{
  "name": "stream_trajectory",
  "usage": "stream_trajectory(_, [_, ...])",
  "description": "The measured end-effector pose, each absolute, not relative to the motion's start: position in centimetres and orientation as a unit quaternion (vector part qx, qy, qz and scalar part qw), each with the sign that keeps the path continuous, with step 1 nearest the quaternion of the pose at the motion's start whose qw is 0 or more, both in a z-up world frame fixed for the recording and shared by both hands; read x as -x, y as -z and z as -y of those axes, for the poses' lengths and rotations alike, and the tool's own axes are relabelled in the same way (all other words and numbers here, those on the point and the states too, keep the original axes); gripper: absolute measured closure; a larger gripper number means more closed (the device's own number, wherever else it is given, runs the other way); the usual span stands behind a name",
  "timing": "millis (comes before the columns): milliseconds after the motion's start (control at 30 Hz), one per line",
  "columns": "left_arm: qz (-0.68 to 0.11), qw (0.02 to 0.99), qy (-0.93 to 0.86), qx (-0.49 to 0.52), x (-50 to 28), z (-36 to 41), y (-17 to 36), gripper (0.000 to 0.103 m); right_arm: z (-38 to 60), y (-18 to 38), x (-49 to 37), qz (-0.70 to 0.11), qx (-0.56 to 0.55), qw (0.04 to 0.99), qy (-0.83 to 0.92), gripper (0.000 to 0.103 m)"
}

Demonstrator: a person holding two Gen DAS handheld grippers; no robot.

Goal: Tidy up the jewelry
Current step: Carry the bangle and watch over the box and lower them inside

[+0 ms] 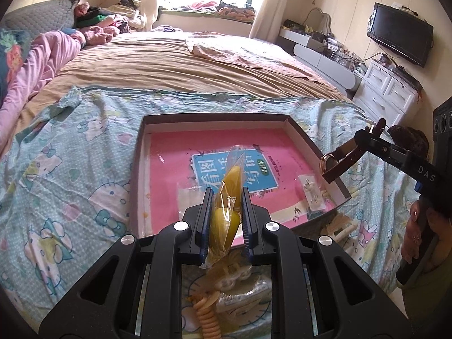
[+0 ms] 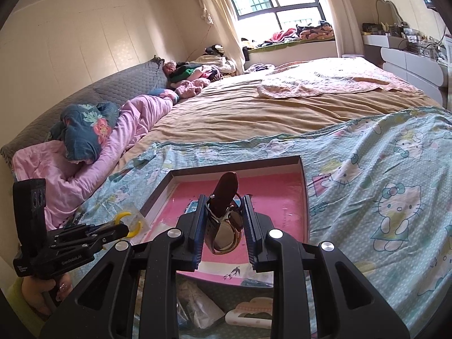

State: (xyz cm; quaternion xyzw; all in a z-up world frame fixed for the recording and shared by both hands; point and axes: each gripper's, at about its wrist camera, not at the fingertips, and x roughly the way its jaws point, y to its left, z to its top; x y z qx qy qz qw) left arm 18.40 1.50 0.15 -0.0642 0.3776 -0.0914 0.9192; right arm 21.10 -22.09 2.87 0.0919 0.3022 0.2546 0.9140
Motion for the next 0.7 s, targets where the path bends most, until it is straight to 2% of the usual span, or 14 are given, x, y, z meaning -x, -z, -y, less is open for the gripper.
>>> stream_trajectory(700, [-0.404, 0.902, 0.136, 0.061, -21.4, 1.3, 3.5, 0.091, 22.4, -0.7, -24.2, -0.324, -0.105, 0.914, -0.219, 0.080])
